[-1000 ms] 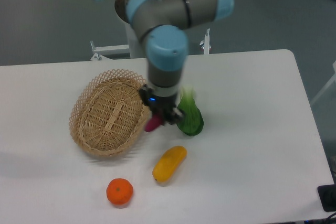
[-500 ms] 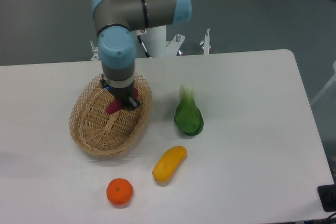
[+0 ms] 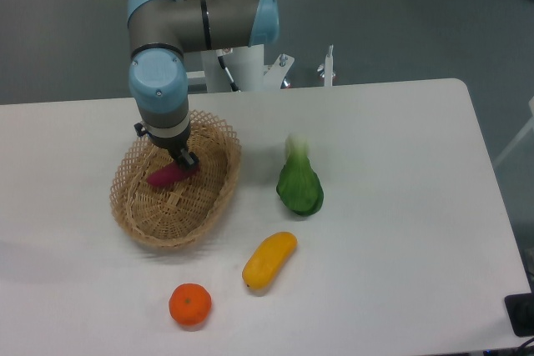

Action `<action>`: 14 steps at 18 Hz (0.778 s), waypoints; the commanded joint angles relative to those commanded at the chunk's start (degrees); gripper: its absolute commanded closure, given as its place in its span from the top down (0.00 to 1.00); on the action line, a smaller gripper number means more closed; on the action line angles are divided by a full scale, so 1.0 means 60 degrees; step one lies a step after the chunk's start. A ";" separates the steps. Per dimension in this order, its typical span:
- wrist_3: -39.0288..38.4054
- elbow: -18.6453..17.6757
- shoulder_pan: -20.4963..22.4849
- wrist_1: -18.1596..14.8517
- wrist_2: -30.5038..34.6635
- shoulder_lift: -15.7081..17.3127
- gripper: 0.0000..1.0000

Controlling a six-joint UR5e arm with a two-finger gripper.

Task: Place the sweet potato in the basket

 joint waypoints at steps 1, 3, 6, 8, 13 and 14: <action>0.0000 0.0073 0.0015 0.0000 0.0058 0.0015 1.00; 0.0014 0.0219 0.0073 0.0044 0.0103 0.0001 1.00; 0.0102 0.0571 0.0671 0.0059 0.0147 0.0000 1.00; 0.0146 0.0834 0.1169 0.0044 0.0147 0.0000 1.00; 0.0862 0.1756 0.2649 -0.0014 0.0132 -0.0028 1.00; 0.1111 0.1990 0.2898 -0.0015 0.0132 -0.0101 1.00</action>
